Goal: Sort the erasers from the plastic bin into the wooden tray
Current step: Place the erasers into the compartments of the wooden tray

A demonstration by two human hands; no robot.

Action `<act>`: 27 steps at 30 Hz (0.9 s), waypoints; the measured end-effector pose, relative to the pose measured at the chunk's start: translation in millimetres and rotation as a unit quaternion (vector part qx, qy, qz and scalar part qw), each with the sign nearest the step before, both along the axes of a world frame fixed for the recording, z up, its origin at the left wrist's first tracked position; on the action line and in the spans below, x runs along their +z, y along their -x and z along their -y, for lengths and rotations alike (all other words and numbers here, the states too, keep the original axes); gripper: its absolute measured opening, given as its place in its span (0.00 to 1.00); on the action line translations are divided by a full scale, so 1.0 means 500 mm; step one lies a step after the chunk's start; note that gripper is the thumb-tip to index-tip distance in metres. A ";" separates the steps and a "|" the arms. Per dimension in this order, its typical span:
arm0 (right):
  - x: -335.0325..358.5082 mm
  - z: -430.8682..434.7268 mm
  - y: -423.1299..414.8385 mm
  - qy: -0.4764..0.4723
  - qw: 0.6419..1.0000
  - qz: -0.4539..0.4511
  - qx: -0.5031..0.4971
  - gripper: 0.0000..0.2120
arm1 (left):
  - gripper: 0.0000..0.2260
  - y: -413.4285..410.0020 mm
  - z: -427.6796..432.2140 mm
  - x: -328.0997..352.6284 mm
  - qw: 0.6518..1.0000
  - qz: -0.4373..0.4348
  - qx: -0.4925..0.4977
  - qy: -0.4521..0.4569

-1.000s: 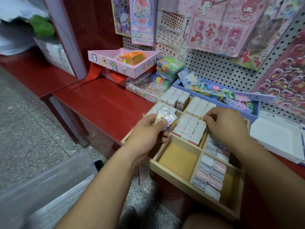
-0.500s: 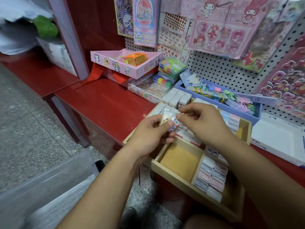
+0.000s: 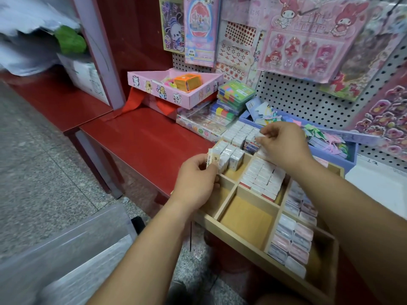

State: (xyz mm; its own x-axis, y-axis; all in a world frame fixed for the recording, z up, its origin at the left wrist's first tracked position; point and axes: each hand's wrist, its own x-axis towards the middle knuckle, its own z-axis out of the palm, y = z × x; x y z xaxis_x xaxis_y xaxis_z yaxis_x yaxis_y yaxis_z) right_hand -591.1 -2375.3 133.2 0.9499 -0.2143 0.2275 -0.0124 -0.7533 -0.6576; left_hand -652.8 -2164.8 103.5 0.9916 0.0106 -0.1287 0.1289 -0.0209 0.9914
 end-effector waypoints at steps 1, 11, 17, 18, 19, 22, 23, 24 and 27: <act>-0.003 -0.001 -0.009 0.027 1.000 -0.006 0.007 0.08 | 0.09 -0.001 0.000 -0.001 1.000 0.000 0.000 -0.001; -0.035 -0.025 -0.038 0.190 0.982 -0.005 0.007 0.08 | 0.05 -0.002 0.003 -0.003 1.000 -0.002 0.005 0.026; -0.040 -0.032 -0.046 0.212 0.977 0.000 0.008 0.09 | 0.05 -0.004 0.001 -0.005 1.000 -0.003 -0.001 0.025; -0.041 -0.032 -0.047 0.206 0.978 -0.002 0.007 0.08 | 0.05 -0.004 0.001 -0.004 1.000 -0.003 0.000 0.023; -0.041 -0.030 -0.048 0.197 0.980 -0.008 0.007 0.08 | 0.05 -0.004 0.001 -0.003 1.000 -0.004 0.001 0.022; -0.033 -0.028 -0.036 0.153 0.988 -0.022 0.010 0.12 | 0.06 -0.004 0.001 -0.003 1.000 -0.007 0.004 0.017; -0.028 -0.029 -0.029 0.136 0.991 -0.012 0.008 0.11 | 0.06 -0.004 0.001 -0.004 1.000 -0.008 0.003 0.017; -0.023 -0.032 -0.017 0.113 0.994 0.002 0.009 0.09 | 0.05 -0.005 0.000 -0.005 1.000 -0.009 0.001 0.016; 0.007 -0.064 0.038 -0.032 0.996 -0.015 0.085 0.06 | 0.05 -0.004 0.002 -0.004 1.000 -0.005 -0.010 0.022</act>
State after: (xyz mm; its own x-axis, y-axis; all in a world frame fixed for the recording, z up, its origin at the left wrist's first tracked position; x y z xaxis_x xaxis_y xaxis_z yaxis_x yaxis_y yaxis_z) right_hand -610.2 -2343.5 136.5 0.9797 -0.0639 0.1900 0.0911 -0.7024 -0.7060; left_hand -650.8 -2165.8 101.5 0.9901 -0.0158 -0.1393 0.1396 0.0202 0.9900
